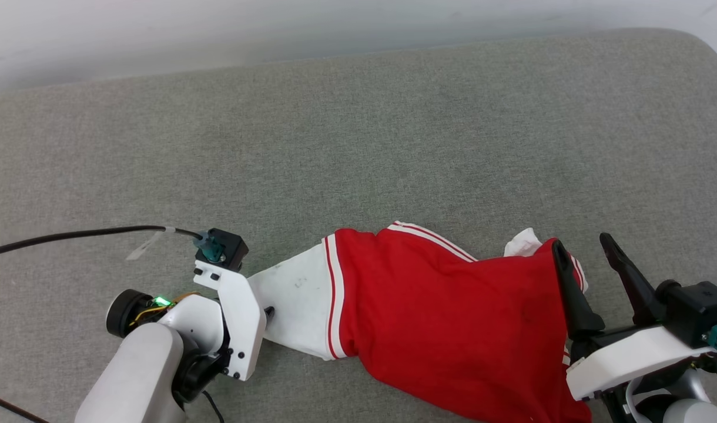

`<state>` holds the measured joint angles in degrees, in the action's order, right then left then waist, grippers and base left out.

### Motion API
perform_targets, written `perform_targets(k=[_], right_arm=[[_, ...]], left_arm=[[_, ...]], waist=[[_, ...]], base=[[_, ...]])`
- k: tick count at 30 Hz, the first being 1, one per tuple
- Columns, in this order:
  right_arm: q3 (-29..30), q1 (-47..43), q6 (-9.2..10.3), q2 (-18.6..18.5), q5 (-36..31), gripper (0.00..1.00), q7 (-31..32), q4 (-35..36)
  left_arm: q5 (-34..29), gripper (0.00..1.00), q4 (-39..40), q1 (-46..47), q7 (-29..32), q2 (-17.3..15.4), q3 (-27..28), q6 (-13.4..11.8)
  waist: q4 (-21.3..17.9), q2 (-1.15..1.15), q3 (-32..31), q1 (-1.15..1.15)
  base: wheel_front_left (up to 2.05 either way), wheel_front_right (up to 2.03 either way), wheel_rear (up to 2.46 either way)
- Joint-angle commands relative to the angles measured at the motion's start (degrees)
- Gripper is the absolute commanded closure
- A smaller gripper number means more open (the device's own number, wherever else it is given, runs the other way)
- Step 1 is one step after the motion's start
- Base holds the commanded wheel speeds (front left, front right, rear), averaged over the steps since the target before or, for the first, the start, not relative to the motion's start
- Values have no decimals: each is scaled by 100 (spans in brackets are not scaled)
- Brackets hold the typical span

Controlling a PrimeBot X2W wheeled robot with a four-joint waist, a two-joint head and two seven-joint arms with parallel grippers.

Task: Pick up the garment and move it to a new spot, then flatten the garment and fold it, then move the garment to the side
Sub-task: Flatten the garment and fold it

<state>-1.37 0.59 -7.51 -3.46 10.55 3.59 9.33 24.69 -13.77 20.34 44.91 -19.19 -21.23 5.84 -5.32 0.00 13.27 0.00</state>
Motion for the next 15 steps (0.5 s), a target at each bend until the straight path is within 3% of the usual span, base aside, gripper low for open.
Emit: perform_targets(k=[1,2,3,8,15], right_arm=[[6,62,4,29,7,0,-8,-12],[9,68,4,34,30,0,-14,-24],[17,70,4,36,46,0,-15,-31],[134,-1,4,47,109,0,35,-62],[439,-132,4,24,219,0,205,-111]], left_arm=[[48,55,-179,-218,169,36,-171,55],[72,93,-162,-230,197,44,-211,66],[96,100,-130,-241,203,37,-248,84],[4,100,197,-250,-370,-115,-49,-14],[-52,100,782,-641,-1232,-324,488,-470]], waist=[[-10,0,4,0],[-16,0,2,0],[-20,0,-1,0],[13,0,-73,0],[205,0,-288,0]], base=[[0,0,0],[0,0,0],[0,0,0],[0,0,0],[0,0,0]])
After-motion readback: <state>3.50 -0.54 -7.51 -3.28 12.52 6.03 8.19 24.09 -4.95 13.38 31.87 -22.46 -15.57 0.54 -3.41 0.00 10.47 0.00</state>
